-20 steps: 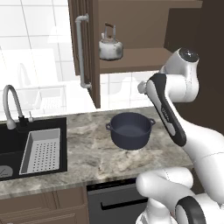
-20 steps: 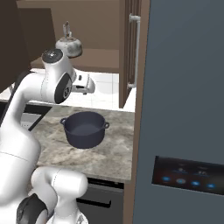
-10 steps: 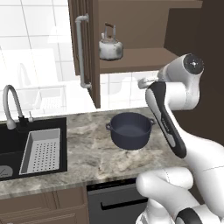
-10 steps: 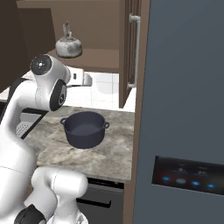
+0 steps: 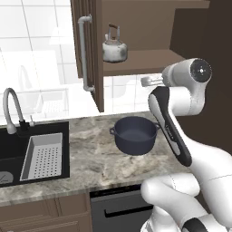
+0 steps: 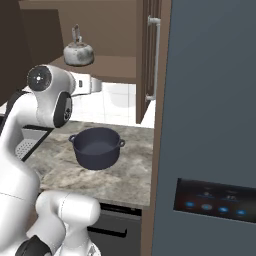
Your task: Pick the kettle from the cabinet and place it on a stove burner. Then pick the pot from the counter and place it on another stove burner. Finally, turn both burners on.
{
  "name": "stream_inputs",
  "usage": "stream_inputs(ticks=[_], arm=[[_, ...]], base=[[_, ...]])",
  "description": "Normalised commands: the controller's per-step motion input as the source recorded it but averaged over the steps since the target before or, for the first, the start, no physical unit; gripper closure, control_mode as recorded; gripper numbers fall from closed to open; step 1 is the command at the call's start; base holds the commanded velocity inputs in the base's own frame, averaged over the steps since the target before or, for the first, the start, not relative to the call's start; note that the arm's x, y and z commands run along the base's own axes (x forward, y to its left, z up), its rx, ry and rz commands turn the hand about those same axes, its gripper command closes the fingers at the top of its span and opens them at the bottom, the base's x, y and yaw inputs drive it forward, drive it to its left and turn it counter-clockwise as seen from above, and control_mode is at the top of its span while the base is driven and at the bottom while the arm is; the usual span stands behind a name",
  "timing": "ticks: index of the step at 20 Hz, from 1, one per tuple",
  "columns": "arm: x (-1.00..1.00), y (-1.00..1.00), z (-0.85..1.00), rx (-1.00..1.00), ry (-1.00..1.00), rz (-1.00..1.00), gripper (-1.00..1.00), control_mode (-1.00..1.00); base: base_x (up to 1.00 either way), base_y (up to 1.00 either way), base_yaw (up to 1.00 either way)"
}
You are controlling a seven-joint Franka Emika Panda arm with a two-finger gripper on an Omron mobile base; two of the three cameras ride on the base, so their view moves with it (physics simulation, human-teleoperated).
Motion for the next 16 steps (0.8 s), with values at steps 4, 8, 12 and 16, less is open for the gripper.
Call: stream_inputs(ticks=[4, 8, 12, 16], arm=[[0.11, 0.03, 0.32, 0.0, -0.06, 0.01, -1.0, -1.0], [0.14, 0.0, 0.33, 0.0, -0.06, 0.0, -1.0, -1.0], [0.07, 0.0, 0.33, 0.0, -0.06, 0.0, -1.0, -1.0], [0.08, 0.02, 0.26, 0.0, -0.09, 0.0, -1.0, -1.0]], base=[[0.0, 0.0, 0.0], [0.0, 0.0, 0.0], [0.0, 0.0, 0.0], [0.0, 0.0, 0.0]])
